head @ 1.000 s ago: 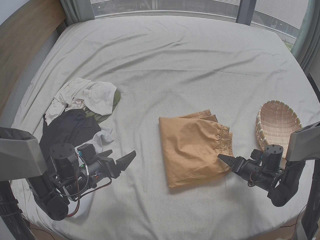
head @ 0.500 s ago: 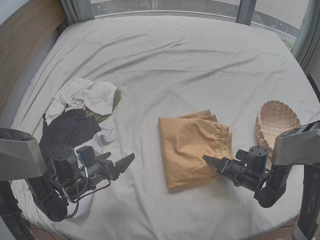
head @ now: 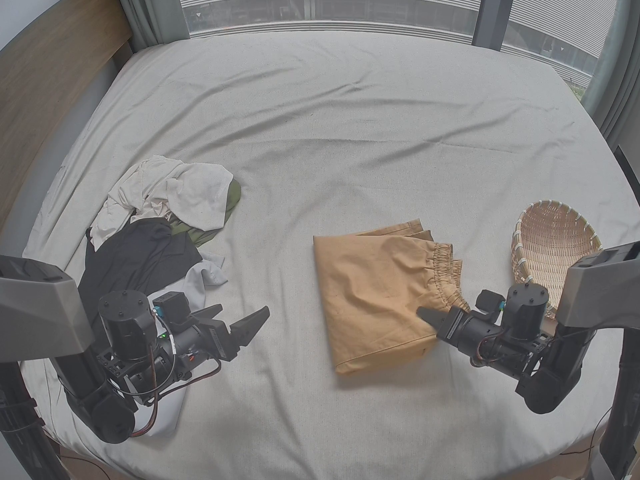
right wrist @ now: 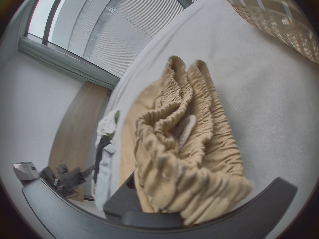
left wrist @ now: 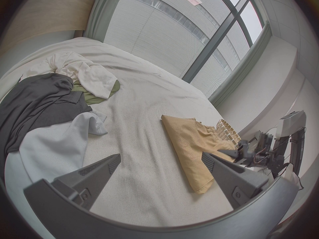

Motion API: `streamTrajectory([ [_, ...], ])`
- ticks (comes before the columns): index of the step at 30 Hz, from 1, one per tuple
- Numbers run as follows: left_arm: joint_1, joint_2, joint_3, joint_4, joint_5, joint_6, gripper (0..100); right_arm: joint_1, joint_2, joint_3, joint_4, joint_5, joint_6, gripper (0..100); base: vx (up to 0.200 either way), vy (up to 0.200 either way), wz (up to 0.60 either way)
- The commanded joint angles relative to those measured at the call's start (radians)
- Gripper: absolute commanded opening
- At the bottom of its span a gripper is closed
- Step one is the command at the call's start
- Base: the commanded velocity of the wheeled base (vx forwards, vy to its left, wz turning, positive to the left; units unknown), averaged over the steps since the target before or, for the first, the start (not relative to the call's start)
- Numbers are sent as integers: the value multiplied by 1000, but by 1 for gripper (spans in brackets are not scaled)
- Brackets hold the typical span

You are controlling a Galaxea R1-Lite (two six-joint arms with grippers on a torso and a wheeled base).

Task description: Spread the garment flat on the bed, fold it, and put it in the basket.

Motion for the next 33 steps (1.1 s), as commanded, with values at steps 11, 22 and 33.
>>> streamTrajectory([
  [11, 2, 0, -4, 0, 0, 6, 100, 69, -360, 58, -1, 236, -19, 0, 0, 0, 0],
  [22, 2, -2, -3, 0, 0, 6, 100, 58, -410, -28, -1, 297, -44, 0, 0, 0, 0],
  [33, -6, -2, -1, 0, 0, 8, 100, -52, -459, -43, 5, 294, -154, 0, 0, 0, 0],
])
